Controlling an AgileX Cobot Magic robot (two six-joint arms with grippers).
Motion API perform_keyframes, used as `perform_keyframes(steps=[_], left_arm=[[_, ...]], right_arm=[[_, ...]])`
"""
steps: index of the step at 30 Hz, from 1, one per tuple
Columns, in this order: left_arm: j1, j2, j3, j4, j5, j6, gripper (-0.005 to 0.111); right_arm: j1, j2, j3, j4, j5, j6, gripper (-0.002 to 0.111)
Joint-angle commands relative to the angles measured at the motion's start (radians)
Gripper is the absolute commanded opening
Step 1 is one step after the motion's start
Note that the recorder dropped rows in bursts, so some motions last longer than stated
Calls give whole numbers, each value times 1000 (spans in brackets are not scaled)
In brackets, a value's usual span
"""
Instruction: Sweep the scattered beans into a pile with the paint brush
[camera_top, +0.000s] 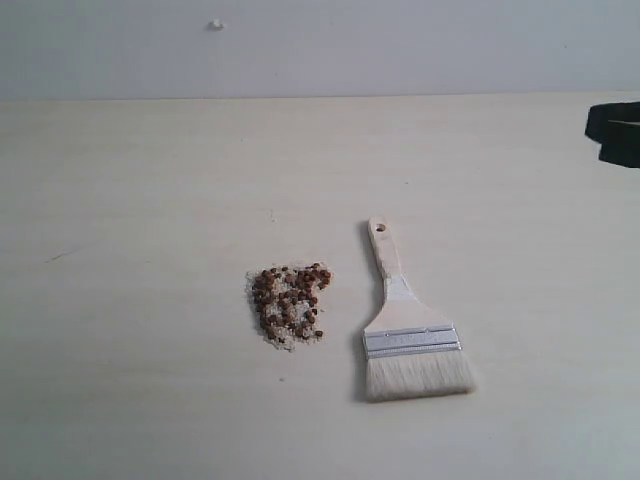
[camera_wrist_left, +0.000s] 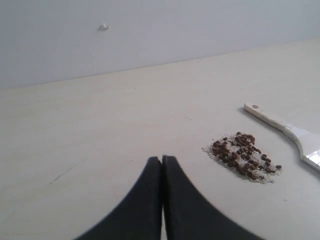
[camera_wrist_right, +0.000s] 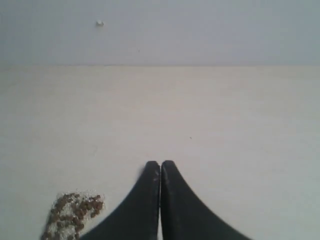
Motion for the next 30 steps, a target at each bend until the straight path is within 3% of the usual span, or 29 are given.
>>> perform_keyframes(steps=[1,22,24,26,29,30], left_arm=[[-4,-3,4,3,0,3,0],[-4,-3,4,3,0,3,0],[-4,-3,4,3,0,3,0],[-4,-3,4,3,0,3,0],[-4,-3,4,3,0,3,0],[-4,-3,4,3,0,3,0]], right_arm=[[1,-112,9,-6,-10,-13,0],[1,-261,9,-38,-112,-13,0],[1,-293,9,-118,-137,14,0],[1,-365,26,-398,-141,247,0],[1,-459,93,-930,-141,749,0],[1,-476,110,-999,-141,846,0]])
